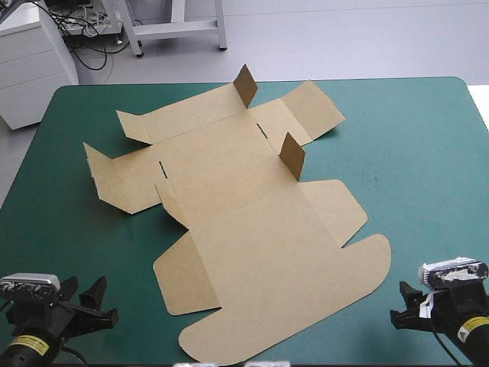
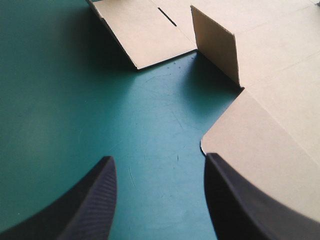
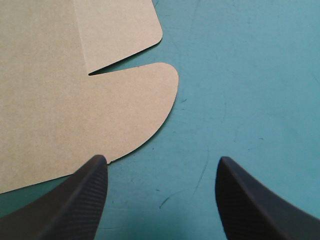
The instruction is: Fold the box
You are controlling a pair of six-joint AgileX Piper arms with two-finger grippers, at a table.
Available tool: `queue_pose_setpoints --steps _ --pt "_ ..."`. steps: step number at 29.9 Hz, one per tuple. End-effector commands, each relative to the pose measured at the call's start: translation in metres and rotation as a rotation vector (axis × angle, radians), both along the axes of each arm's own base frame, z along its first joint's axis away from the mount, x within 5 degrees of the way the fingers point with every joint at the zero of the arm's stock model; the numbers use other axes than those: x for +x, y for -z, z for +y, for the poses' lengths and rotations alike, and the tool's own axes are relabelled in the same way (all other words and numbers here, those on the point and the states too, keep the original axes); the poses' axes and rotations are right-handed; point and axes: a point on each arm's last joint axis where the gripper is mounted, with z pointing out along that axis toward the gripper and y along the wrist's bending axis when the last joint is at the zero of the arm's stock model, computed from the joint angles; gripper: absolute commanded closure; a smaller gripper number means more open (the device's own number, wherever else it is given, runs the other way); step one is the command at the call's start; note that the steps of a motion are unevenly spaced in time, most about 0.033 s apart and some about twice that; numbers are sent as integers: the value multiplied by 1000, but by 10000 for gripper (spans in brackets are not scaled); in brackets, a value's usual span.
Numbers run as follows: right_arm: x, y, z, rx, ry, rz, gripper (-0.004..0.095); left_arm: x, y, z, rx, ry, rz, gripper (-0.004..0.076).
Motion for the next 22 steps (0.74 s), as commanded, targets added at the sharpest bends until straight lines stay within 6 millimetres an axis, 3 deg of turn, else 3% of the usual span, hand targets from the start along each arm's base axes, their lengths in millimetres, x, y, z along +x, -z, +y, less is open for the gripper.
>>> queue_pose_setpoints --steps 1,8,14,22 --pt "19 -26 3 -15 -8 -51 336 10 -22 -2 -32 -8 -43 344" --pt "62 -72 14 -58 -44 -65 336 33 -38 -4 -19 -7 58 344" --pt "114 -93 29 -61 -70 60 335 45 -48 -5 -15 -6 93 344" --pt "187 -119 61 16 -198 251 336 44 -47 -5 -8 -2 118 344"
